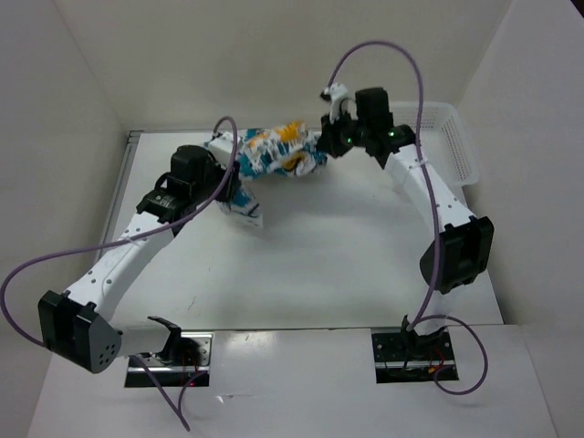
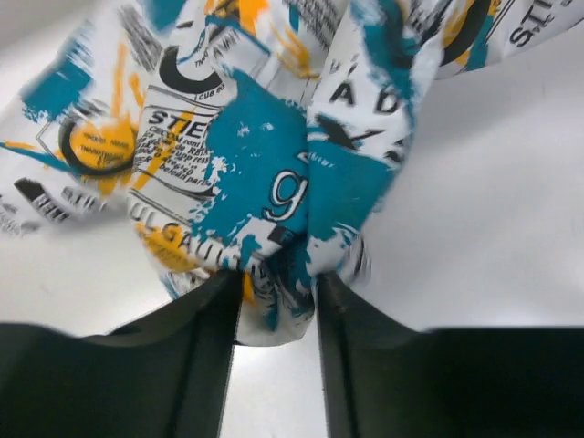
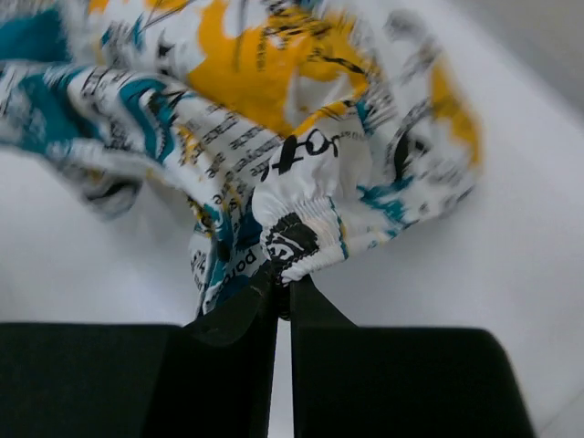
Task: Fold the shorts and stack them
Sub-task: Move the shorts to the center of the board, then flatten the shorts out
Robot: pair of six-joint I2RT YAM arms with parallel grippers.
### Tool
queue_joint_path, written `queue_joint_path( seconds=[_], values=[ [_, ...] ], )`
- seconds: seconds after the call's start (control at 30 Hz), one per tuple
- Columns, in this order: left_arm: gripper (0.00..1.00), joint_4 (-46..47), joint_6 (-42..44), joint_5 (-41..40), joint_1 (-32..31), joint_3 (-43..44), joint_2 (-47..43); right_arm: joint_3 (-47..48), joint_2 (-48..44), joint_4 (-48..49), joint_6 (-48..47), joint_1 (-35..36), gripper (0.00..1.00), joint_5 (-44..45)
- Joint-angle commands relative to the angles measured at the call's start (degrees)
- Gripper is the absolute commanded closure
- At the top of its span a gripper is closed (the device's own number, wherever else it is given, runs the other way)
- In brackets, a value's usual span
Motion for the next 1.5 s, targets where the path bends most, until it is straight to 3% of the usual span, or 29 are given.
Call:
queue_joint_path(
  seconds=[0.0, 0.03, 0.07, 0.17, 0.3, 0.47, 0.57, 0.7, 0.73, 0.77, 0.8, 0.93, 1.03, 1.13, 1.3, 1.33, 1.47],
  values=[
    [0.53, -16.21, -0.1, 9.62, -0.4, -4.12, -3.7, -15.87, -5.48, -11.66, -18.84, 4.82, 0.91, -0.44],
    [0.43, -17.97, -0.1, 10.85, -0.4, -4.92, -4.58, -19.21, -7.14, -12.36, -20.6, 4.84, 0.88, 1.05],
    [0.4, -18.69, -0.1, 11.56, -0.4, -5.71, -5.11, -24.81, -7.16, -13.24, -22.54, 5.53, 0.8, 3.68],
    [0.39, -21.85, -0.1, 9.47, -0.4, -7.91, -4.6, -32.31, -7.78, -13.77, -26.5, 5.54, 0.72, 10.87],
    [0.38, -22.48, -0.1, 4.1, -0.4, -8.62, 2.69, -35.24, -7.61, -12.72, -27.83, 5.01, 0.7, 15.3],
    [0.34, -24.66, -0.1, 6.47, -3.12, -6.07, 6.48, -31.99, -5.58, -10.78, -24.32, -0.34, 0.7, 15.3],
    [0.26, -25.29, -0.1, 4.63, -5.23, -8.78, 9.01, -31.99, -4.97, -9.47, -23.52, -1.05, 0.69, 15.3],
    [0.23, -26.16, -0.1, 5.05, -5.24, -7.57, 15.88, -33.31, -4.35, -9.47, -23.52, -1.05, 0.69, 14.16],
    [0.21, -26.69, -0.1, 6.19, -5.24, -7.04, 16.93, -33.83, -4.35, -9.47, -23.52, -1.05, 0.69, 13.64],
    [0.12, -26.69, -0.1, 7.08, -5.24, -7.03, 18.51, -33.83, -4.35, -8.86, -23.52, -1.05, 0.69, 13.64],
    [0.07, -23.65, -0.1, 7.08, -5.76, -7.99, 19.05, -33.83, -3.83, -8.85, -23.52, -1.05, 0.69, 14.16],
    [0.07, -14.31, -0.1, -4.5, -5.77, -8.19, 25.01, -33.22, -3.82, -8.15, -23.52, -1.05, 0.69, 14.78],
    [0.12, -16.4, -0.1, -2.25, -2.78, -5.72, 26.43, -32.69, -3.82, -7.54, -23.0, -1.05, 0.69, 14.78],
    [0.24, -18.52, -0.1, 4.26, -3.3, -6.67, 26.43, -33.92, -3.82, -6.92, -23.0, -1.05, 0.69, 14.78],
    [0.76, -22.64, -0.1, 10.69, -5.41, -5.81, 28.45, -32.87, -2.68, -5.87, -22.47, -1.05, 0.75, 14.78],
    [0.98, -24.48, -0.1, 9.56, -5.41, -3.89, 30.2, -32.34, -2.68, -5.86, -22.47, -1.05, 0.77, 14.78],
    [1.0, -29.23, -0.1, 2.79, 1.42, 6.21, 31.62, -31.64, -2.68, -5.86, -21.33, -1.05, 0.91, 12.5]
  ],
)
